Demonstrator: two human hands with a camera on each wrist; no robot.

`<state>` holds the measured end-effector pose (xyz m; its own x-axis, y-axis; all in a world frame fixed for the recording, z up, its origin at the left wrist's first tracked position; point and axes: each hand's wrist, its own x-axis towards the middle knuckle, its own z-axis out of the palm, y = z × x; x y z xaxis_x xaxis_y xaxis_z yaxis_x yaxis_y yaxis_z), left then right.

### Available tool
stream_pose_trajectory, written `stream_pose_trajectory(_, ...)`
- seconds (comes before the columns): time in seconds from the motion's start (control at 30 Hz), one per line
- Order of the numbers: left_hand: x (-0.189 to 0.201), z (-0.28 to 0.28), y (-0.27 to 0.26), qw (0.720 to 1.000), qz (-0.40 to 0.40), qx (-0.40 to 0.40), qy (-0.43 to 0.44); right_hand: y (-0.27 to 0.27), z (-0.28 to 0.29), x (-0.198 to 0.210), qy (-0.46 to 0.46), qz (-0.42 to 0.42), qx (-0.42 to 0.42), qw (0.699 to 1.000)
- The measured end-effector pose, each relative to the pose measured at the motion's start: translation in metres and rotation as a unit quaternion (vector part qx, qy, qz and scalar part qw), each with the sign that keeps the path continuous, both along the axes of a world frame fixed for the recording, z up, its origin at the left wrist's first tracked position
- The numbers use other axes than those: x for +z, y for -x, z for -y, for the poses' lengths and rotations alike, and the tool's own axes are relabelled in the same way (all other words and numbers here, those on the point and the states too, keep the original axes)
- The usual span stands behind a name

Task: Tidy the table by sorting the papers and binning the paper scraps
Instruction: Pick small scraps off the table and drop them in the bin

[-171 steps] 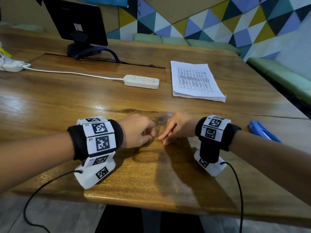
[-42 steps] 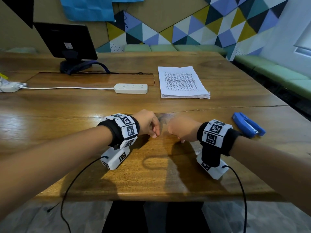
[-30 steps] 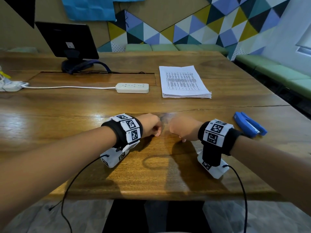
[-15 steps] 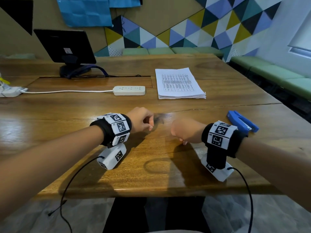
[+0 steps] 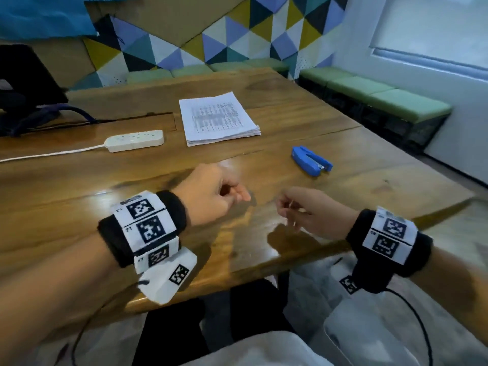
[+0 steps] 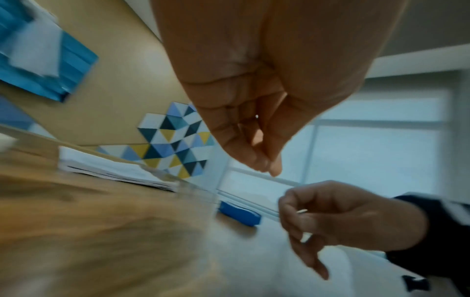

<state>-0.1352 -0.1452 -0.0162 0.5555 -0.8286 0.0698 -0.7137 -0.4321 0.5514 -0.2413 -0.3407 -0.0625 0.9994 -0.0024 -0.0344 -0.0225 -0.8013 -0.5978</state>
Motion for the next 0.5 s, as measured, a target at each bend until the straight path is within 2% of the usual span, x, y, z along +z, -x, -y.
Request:
stream_pose_trajectory(0.1, -0.005, 0.038, 0.034, 0.998, 0.011, -0.058, 0.003, 0.038, 0.020, -0.009, -0.032, 0.023, -0.031, 0.999)
stream_pose_trajectory(0.23, -0.022, 0.085, 0.066, 0.991, -0.003, -0.124, 0.044, 0.094, 0.050, -0.026, -0.074, 0.002, -0.087, 0.994)
stream_pose_trajectory(0.4, -0.049, 0.136, 0.105, 0.982, -0.007, -0.187, -0.015, 0.153, 0.083, -0.065, -0.127, -0.036, -0.165, 0.977)
stream_pose_trajectory(0.5, -0.069, 0.164, 0.132, 0.967, -0.044, -0.247, -0.046, 0.179, 0.097, -0.102, -0.165, -0.068, -0.220, 0.959)
